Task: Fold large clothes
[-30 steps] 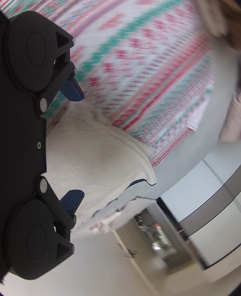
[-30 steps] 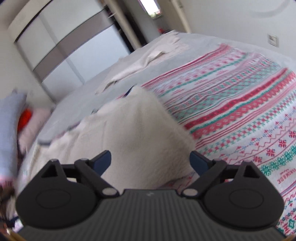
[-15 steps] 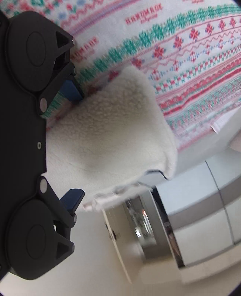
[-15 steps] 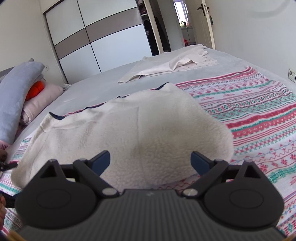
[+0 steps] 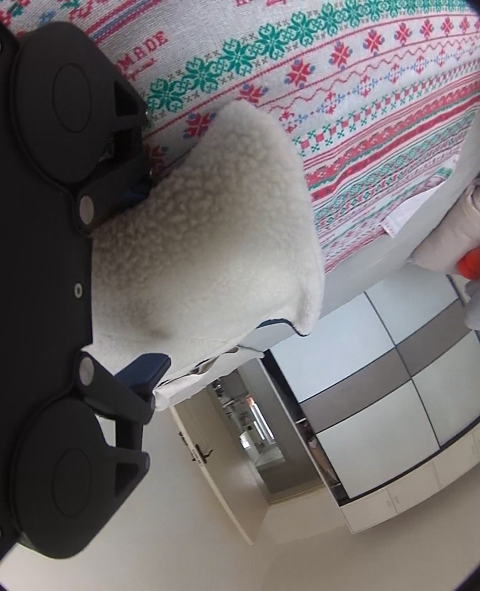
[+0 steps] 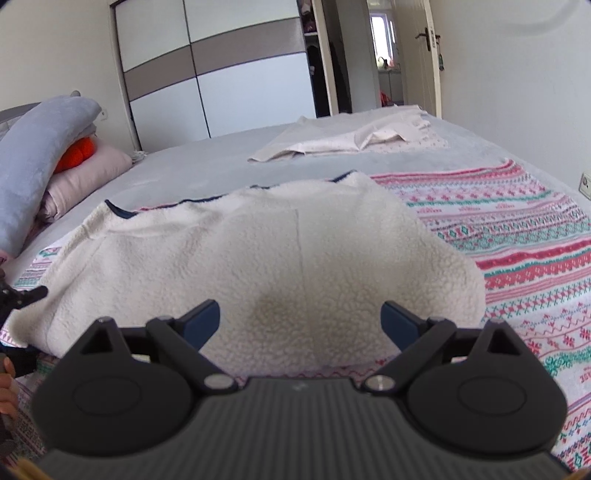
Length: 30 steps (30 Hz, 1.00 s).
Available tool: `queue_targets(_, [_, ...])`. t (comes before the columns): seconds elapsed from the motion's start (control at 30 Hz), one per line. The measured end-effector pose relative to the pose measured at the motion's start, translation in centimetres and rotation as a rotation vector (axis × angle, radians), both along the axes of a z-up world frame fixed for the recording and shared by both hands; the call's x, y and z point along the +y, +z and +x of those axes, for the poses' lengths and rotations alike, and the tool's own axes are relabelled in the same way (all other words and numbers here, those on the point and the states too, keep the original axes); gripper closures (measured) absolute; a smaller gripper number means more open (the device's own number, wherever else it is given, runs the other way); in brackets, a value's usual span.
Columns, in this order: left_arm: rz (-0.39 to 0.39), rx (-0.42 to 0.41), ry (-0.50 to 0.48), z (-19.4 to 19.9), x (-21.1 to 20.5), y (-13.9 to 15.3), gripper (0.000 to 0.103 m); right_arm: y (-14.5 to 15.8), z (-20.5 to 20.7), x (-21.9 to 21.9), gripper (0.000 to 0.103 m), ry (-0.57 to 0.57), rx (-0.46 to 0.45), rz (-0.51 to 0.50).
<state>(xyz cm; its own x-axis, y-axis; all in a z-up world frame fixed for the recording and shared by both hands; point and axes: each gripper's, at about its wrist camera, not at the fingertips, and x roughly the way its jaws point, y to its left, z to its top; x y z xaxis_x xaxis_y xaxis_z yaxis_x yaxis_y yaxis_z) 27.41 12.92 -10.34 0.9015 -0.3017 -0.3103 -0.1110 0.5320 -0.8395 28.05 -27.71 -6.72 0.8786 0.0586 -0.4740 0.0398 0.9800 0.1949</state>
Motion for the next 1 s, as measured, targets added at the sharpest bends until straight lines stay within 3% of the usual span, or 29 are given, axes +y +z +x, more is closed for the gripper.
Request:
queue_targets(0.07, [0.041, -0.018, 0.005, -0.1, -0.3, -0.2, 0.034, 0.2, -0.1, 0.6, 0.008, 0.021, -0.012, 0.000])
queue_targets(0.13, [0.089, -0.020, 0.021, 0.0, -0.7, -0.4, 0.049, 0.2, -0.1, 1.5, 0.008, 0.039, -0.021, 0.003])
queue_targets(0.23, [0.081, -0.027, 0.041, -0.1, -0.4, -0.8, 0.059, 0.1, 0.2, 3.4, 0.012, 0.095, -0.046, 0.018])
queue_targets(0.3, [0.094, -0.034, 0.048, -0.4, -0.3, -0.5, 0.063, 0.0, 0.5, 4.8, 0.021, 0.150, -0.073, 0.018])
queue_targets(0.4, [0.172, -0.058, 0.052, -0.7, -0.9, 0.4, 0.065, -0.3, 1.1, 6.5, 0.044, 0.231, -0.118, 0.019])
queue_targets(0.47, [0.203, -0.080, 0.053, -0.8, -1.1, 1.1, 0.066, -1.1, 2.1, 7.3, 0.065, 0.276, -0.099, 0.038])
queue_targets(0.5, [0.218, -0.096, 0.051, -0.8, -1.3, 1.6, 0.067, -1.7, 2.8, 7.6, 0.068, 0.289, -0.060, 0.043])
queue_targets(0.63, [0.283, -0.191, 0.018, -0.9, -2.1, 4.2, 0.071, -3.8, 4.6, 7.5, 0.069, 0.310, 0.028, 0.048])
queue_targets(0.77, [0.335, -0.318, -0.042, -0.9, -4.2, 7.7, 0.073, -4.2, 5.2, 5.9, 0.070, 0.328, 0.054, 0.154])
queue_targets(0.9, [0.352, -0.442, -0.132, -0.7, -8.1, 10.8, 0.074, -4.8, 5.8, 4.2, 0.070, 0.327, 0.073, 0.265])
queue_targets(1.0, [0.414, -0.513, -0.240, -0.2, -12.5, 12.4, 0.074, -5.1, 6.0, 3.2, 0.071, 0.324, 0.084, 0.340])
